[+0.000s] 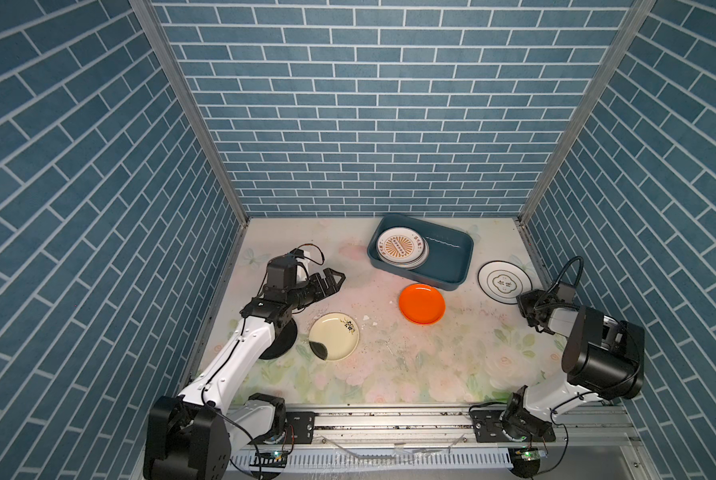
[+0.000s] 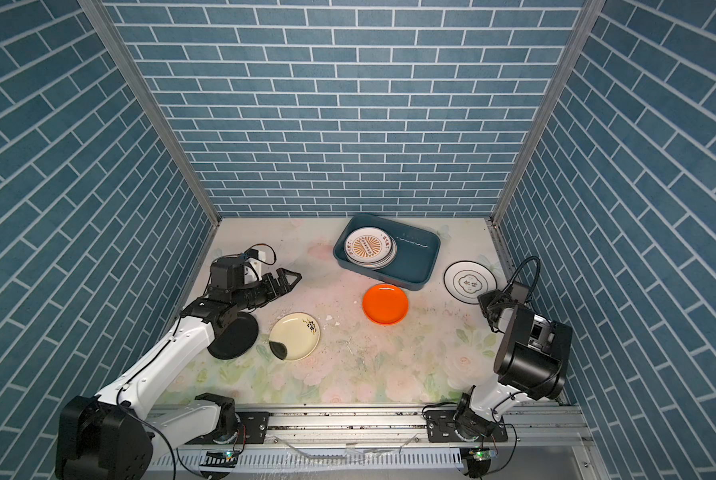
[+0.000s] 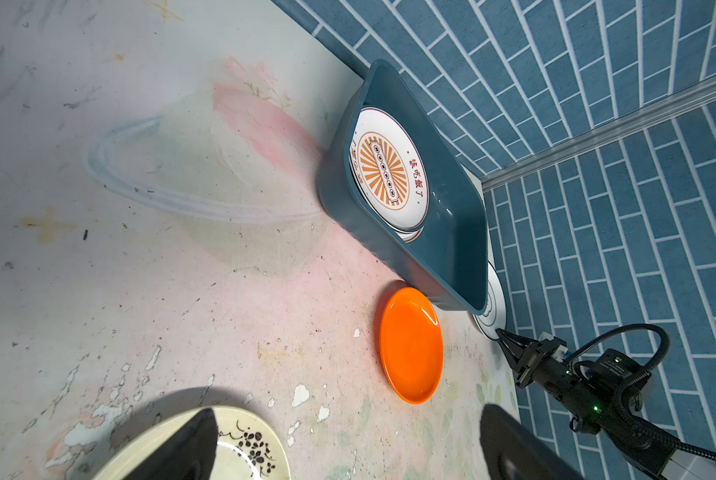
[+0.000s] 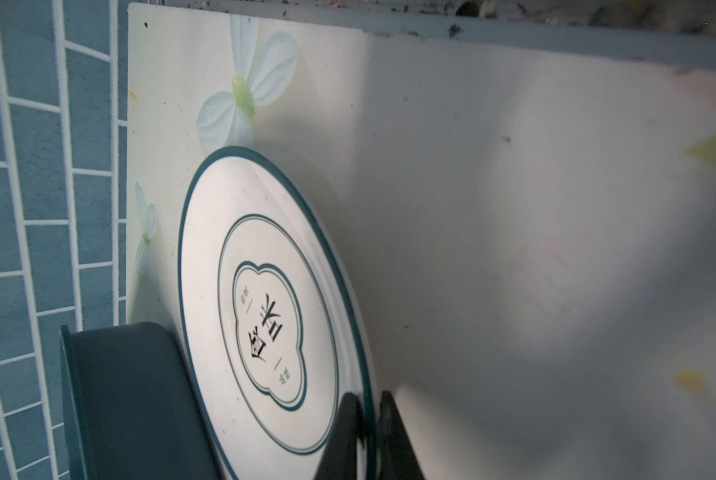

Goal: Place the plates into the plastic bin on the countertop
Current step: 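Close the right gripper on the teal-rimmed plate's rim and tilt it up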

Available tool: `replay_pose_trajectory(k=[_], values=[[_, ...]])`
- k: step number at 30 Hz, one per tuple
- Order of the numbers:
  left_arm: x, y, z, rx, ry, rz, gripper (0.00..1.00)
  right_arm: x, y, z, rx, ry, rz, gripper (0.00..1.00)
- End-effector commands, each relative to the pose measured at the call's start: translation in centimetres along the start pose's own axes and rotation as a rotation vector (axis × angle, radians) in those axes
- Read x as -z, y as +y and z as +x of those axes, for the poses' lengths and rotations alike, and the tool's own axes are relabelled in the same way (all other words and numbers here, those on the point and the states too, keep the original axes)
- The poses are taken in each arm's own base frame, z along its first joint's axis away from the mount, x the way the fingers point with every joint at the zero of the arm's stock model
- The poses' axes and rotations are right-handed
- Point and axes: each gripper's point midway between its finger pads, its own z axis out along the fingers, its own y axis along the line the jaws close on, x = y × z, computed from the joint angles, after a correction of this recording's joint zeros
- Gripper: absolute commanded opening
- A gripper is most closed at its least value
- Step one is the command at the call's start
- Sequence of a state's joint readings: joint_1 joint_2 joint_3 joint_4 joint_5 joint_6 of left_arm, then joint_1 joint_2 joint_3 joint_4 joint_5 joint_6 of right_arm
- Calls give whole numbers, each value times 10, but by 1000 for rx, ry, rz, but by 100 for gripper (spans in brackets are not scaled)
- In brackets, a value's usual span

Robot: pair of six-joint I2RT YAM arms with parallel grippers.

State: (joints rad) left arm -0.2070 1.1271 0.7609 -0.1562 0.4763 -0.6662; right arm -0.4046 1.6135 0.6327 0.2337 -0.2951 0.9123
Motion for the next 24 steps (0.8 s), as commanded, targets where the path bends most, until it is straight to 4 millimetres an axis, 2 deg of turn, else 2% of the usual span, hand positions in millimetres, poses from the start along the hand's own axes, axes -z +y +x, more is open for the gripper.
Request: replay_pose_trajectory(k=[1,7,17,24], values=[[0,0,-2,-3,-3,6,100,-6,-34,27,8,93,115,0],[1,-1,-3,-2,0,6,100,-4,-28,27,10,102,93,0],[5,0,-4,-17,-9,3,100,18,-11,28,37,103,45,0],[15,0,-5,-31,-27,-9,100,46,-9,36,86,84,33,0]])
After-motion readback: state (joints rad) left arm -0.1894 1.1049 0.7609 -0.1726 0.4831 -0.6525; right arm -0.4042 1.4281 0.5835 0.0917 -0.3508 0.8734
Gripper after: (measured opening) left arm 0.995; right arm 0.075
